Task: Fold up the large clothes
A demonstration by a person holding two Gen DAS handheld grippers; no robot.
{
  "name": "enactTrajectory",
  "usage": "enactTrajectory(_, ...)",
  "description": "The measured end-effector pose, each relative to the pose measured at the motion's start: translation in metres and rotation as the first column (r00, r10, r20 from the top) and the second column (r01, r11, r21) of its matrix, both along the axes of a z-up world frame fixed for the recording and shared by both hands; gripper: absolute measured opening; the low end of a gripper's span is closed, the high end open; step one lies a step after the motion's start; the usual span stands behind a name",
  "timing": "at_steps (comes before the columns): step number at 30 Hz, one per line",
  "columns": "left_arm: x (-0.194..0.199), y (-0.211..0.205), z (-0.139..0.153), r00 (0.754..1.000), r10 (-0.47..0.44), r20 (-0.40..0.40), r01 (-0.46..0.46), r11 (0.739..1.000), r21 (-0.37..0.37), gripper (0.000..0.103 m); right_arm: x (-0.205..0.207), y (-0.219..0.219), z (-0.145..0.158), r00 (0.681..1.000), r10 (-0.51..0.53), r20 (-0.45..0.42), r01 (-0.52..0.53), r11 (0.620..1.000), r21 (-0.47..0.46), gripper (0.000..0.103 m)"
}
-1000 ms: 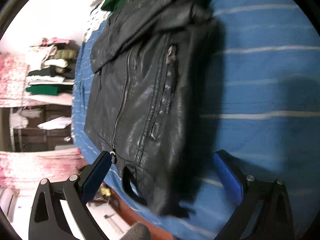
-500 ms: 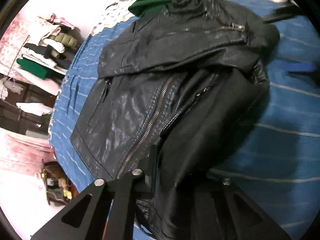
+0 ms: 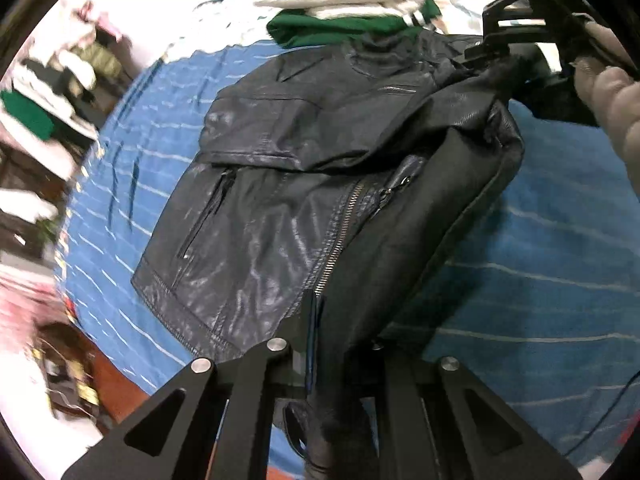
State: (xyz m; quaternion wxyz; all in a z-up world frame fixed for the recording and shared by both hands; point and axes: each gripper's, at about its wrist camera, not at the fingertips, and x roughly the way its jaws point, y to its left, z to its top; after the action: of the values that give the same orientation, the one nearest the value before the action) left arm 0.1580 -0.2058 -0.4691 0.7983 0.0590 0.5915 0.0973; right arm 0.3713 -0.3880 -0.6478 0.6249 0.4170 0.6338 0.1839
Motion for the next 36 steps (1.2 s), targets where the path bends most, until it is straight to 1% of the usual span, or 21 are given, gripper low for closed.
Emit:
enactTrajectory(3, 0.009, 0.038, 0.02, 0.999, 0.045, 0.004, -0.044, 0.994, -0.097, 0.007, 0.021, 0.049, 0.054, 0.994, 0.108, 0.026, -0.103, 0.984, -0.146, 0.024)
enactTrajectory(5, 0.016, 0.063, 0.027, 0.997, 0.077, 0.006, -0.076, 0.988, -0.133, 0.009, 0.038, 0.084, 0.079, 0.989, 0.143, 0.025, -0.136, 0.972, -0.189, 0.024)
enactTrajectory(8, 0.033, 0.124, 0.03, 0.986, 0.166, 0.004, -0.162, 0.966, -0.203, 0.012, 0.068, 0.151, 0.104, 0.977, 0.212, 0.013, -0.202, 0.946, -0.252, 0.024)
enactTrajectory(10, 0.042, 0.157, 0.021, 0.979, 0.202, -0.009, -0.199, 0.952, -0.231, 0.012, 0.085, 0.191, 0.11, 0.97, 0.245, -0.001, -0.235, 0.929, -0.286, 0.024)
enactTrajectory(13, 0.054, 0.214, 0.002, 0.962, 0.27, -0.033, -0.268, 0.921, -0.284, 0.014, 0.105, 0.251, 0.093, 0.958, 0.284, -0.052, -0.284, 0.9, -0.331, 0.024)
enactTrajectory(16, 0.063, 0.265, -0.023, 0.941, 0.332, -0.064, -0.332, 0.871, -0.362, 0.018, 0.125, 0.303, 0.064, 0.944, 0.311, -0.105, -0.327, 0.863, -0.386, 0.029)
enactTrajectory(17, 0.065, 0.282, -0.033, 0.93, 0.358, -0.087, -0.363, 0.85, -0.382, 0.019, 0.134, 0.325, 0.052, 0.935, 0.332, -0.127, -0.354, 0.839, -0.414, 0.033)
enactTrajectory(18, 0.064, 0.292, -0.037, 0.923, 0.372, -0.097, -0.378, 0.833, -0.404, 0.02, 0.138, 0.335, 0.042, 0.928, 0.346, -0.14, -0.372, 0.823, -0.43, 0.039)
enactTrajectory(19, 0.062, 0.306, -0.043, 0.911, 0.4, -0.104, -0.403, 0.803, -0.438, 0.024, 0.145, 0.35, 0.031, 0.92, 0.356, -0.164, -0.391, 0.81, -0.437, 0.045)
enactTrajectory(20, 0.059, 0.314, -0.045, 0.903, 0.416, -0.105, -0.416, 0.792, -0.447, 0.027, 0.147, 0.359, 0.022, 0.912, 0.373, -0.172, -0.41, 0.807, -0.425, 0.061)
enactTrajectory(21, 0.056, 0.321, -0.046, 0.899, 0.427, -0.101, -0.423, 0.783, -0.457, 0.03, 0.153, 0.371, 0.012, 0.901, 0.398, -0.173, -0.433, 0.806, -0.402, 0.072)
enactTrajectory(22, 0.052, 0.326, -0.044, 0.891, 0.445, -0.094, -0.435, 0.776, -0.457, 0.035, 0.156, 0.376, 0.01, 0.899, 0.41, -0.153, -0.437, 0.819, -0.373, 0.075)
enactTrajectory(23, 0.048, 0.33, -0.04, 0.882, 0.464, -0.081, -0.449, 0.776, -0.443, 0.041, 0.158, 0.377, 0.012, 0.896, 0.426, -0.126, -0.442, 0.826, -0.351, 0.081)
enactTrajectory(25, 0.041, 0.334, -0.033, 0.875, 0.48, -0.063, -0.455, 0.77, -0.446, 0.081, 0.16, 0.369, 0.025, 0.892, 0.45, -0.046, -0.442, 0.845, -0.301, 0.084)
enactTrajectory(26, 0.04, 0.334, -0.031, 0.873, 0.485, -0.054, -0.456, 0.771, -0.445, 0.088, 0.161, 0.362, 0.029, 0.892, 0.452, -0.013, -0.439, 0.859, -0.263, 0.084)
enactTrajectory(27, 0.038, 0.332, -0.031, 0.871, 0.49, -0.039, -0.457, 0.777, -0.433, 0.091, 0.159, 0.343, 0.041, 0.894, 0.444, 0.05, -0.429, 0.884, -0.188, 0.084)
enactTrajectory(28, 0.039, 0.329, -0.035, 0.87, 0.491, -0.041, -0.462, 0.784, -0.414, 0.091, 0.159, 0.327, 0.049, 0.899, 0.43, 0.08, -0.413, 0.895, -0.17, 0.084)
enactTrajectory(31, 0.047, 0.325, -0.064, 0.862, 0.502, -0.072, -0.494, 0.796, -0.35, 0.092, 0.153, 0.249, 0.067, 0.927, 0.35, 0.139, -0.302, 0.911, -0.28, 0.084)
enactTrajectory(33, 0.053, 0.324, -0.093, 0.852, 0.515, -0.097, -0.518, 0.802, -0.296, 0.091, 0.149, 0.2, 0.056, 0.949, 0.296, 0.109, -0.245, 0.908, -0.339, 0.084)
enactTrajectory(35, 0.06, 0.327, -0.114, 0.845, 0.518, -0.133, -0.533, 0.794, -0.293, 0.092, 0.149, 0.156, 0.023, 0.974, 0.22, 0.048, -0.193, 0.927, -0.321, 0.084)
enactTrajectory(36, 0.062, 0.328, -0.122, 0.838, 0.527, -0.139, -0.544, 0.787, -0.291, 0.096, 0.151, 0.143, 0.009, 0.98, 0.195, 0.034, -0.176, 0.936, -0.306, 0.084)
